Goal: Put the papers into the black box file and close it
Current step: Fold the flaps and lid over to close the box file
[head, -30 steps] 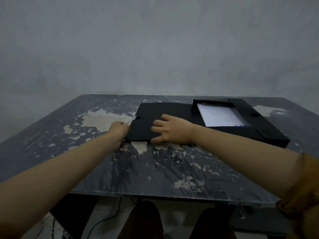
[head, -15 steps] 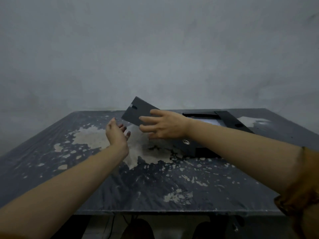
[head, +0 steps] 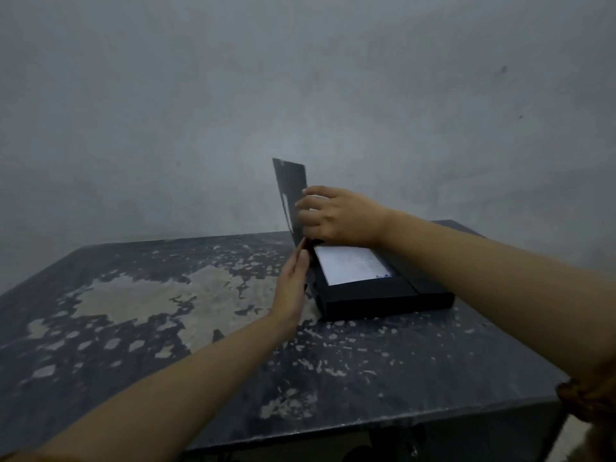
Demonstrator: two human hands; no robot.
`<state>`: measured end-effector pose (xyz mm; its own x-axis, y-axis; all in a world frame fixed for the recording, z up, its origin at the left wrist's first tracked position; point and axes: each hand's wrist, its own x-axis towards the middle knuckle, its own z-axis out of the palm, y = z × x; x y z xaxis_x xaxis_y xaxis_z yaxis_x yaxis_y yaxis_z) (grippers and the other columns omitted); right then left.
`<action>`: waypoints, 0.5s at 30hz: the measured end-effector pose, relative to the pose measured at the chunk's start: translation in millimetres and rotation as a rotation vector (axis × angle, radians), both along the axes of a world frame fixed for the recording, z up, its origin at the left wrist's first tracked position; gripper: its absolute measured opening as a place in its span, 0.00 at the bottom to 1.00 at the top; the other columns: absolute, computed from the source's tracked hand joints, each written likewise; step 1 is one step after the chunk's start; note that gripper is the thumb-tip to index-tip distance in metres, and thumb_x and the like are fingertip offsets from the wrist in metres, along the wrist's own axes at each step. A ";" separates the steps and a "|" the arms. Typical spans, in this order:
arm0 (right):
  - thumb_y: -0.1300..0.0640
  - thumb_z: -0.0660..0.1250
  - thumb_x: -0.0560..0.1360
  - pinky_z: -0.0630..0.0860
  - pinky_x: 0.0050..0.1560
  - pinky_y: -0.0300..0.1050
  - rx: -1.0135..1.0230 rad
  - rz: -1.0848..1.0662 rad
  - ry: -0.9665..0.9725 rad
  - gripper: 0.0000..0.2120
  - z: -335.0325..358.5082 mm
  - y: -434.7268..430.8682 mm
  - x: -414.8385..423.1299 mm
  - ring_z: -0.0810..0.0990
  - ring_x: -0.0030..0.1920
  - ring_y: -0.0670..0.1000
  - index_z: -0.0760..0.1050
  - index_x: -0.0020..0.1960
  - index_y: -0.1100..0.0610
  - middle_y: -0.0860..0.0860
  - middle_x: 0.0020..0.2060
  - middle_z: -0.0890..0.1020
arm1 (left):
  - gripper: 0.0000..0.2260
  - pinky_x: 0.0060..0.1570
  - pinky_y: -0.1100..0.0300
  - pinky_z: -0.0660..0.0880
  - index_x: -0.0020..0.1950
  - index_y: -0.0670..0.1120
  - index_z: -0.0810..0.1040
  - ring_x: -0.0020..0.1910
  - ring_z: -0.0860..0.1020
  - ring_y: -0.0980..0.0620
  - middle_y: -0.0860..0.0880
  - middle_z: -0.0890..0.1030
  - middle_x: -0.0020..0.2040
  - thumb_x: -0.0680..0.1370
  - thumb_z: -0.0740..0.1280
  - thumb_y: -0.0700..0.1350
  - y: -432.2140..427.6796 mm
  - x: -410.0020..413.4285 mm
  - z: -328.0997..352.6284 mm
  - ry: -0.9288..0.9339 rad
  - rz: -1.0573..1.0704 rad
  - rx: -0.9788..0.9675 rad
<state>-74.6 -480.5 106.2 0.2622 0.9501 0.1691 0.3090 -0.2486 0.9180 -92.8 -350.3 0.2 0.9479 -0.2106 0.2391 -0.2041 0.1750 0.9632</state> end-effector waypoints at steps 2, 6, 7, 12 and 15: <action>0.63 0.61 0.71 0.80 0.53 0.48 0.062 -0.051 0.016 0.14 -0.8 -21.3 -3.6 0.84 0.43 0.53 0.82 0.35 0.52 0.50 0.37 0.84 | 0.24 0.68 0.59 0.65 0.75 0.50 0.61 0.68 0.66 0.58 0.57 0.68 0.69 0.79 0.59 0.49 -6.6 1.6 -7.7 -0.123 -0.051 0.154; 0.59 0.59 0.72 0.79 0.54 0.47 0.240 -0.168 0.043 0.15 -13.4 -64.0 -13.9 0.85 0.42 0.53 0.83 0.38 0.52 0.49 0.38 0.86 | 0.25 0.72 0.58 0.64 0.75 0.52 0.61 0.71 0.63 0.60 0.54 0.65 0.75 0.78 0.62 0.49 -11.4 12.3 -27.3 -0.310 -0.032 0.505; 0.58 0.60 0.72 0.80 0.53 0.46 0.295 -0.184 0.064 0.14 -18.7 -74.0 -16.0 0.85 0.42 0.53 0.84 0.39 0.51 0.49 0.38 0.86 | 0.24 0.72 0.56 0.65 0.75 0.53 0.62 0.71 0.63 0.60 0.54 0.65 0.75 0.78 0.61 0.49 -13.1 13.6 -31.0 -0.338 -0.026 0.558; 0.52 0.61 0.73 0.79 0.41 0.43 0.531 -0.213 0.163 0.14 -52.7 -115.1 -26.8 0.86 0.39 0.53 0.86 0.42 0.51 0.49 0.39 0.88 | 0.21 0.73 0.58 0.62 0.72 0.53 0.68 0.71 0.64 0.60 0.52 0.68 0.74 0.79 0.61 0.47 -23.8 18.0 -45.1 -0.429 -0.019 0.666; 0.50 0.60 0.73 0.79 0.37 0.43 0.647 -0.254 0.202 0.15 -75.9 -132.4 -32.0 0.86 0.38 0.53 0.86 0.43 0.51 0.49 0.39 0.88 | 0.19 0.73 0.59 0.61 0.70 0.54 0.70 0.72 0.67 0.55 0.53 0.70 0.73 0.78 0.61 0.49 -27.9 19.6 -49.1 -0.488 -0.012 0.759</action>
<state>-106.6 -612.9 30.3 0.5473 0.5816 0.6019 0.3176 -0.8097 0.4935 -73.2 -378.2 -48.8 0.7742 -0.4851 0.4065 -0.6225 -0.4675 0.6276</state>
